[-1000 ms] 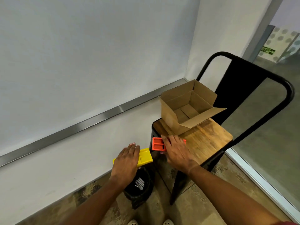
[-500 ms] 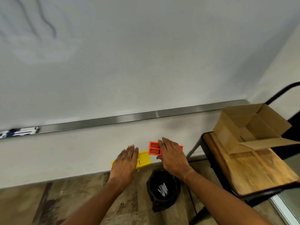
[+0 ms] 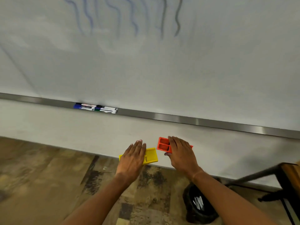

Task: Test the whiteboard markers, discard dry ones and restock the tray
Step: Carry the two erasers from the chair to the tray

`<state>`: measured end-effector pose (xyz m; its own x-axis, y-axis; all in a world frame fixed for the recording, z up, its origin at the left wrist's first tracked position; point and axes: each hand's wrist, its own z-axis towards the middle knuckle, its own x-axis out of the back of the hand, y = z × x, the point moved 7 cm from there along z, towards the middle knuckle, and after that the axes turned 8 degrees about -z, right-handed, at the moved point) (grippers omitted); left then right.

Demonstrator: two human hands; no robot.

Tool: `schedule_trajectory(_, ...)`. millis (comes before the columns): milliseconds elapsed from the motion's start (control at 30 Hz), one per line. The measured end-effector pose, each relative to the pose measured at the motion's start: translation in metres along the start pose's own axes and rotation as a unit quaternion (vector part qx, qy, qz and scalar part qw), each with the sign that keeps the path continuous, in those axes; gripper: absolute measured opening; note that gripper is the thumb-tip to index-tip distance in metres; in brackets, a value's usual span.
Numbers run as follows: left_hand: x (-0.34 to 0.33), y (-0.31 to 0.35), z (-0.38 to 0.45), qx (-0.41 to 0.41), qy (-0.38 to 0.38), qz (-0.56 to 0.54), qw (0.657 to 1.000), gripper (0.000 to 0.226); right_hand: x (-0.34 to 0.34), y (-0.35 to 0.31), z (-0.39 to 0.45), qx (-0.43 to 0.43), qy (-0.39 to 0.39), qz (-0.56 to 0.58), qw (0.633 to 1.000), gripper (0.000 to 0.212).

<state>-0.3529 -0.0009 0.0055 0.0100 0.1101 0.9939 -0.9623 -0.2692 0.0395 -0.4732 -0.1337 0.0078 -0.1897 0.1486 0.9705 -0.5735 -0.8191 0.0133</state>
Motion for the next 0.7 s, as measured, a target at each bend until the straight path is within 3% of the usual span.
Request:
schedule_trajectory(300, 0.007, -0.115, -0.007, 0.090, 0.017, -0.018, 0.996, 0.091, -0.005, -0.090, 0.094, 0.080, 0.031, 0.025, 0.996, 0.075)
schedule_trajectory(700, -0.010, -0.219, 0.057, 0.139, 0.013, -0.028, 0.990, 0.091, -0.048, -0.125, 0.236, 0.095, 0.033, 0.051, 0.994, 0.068)
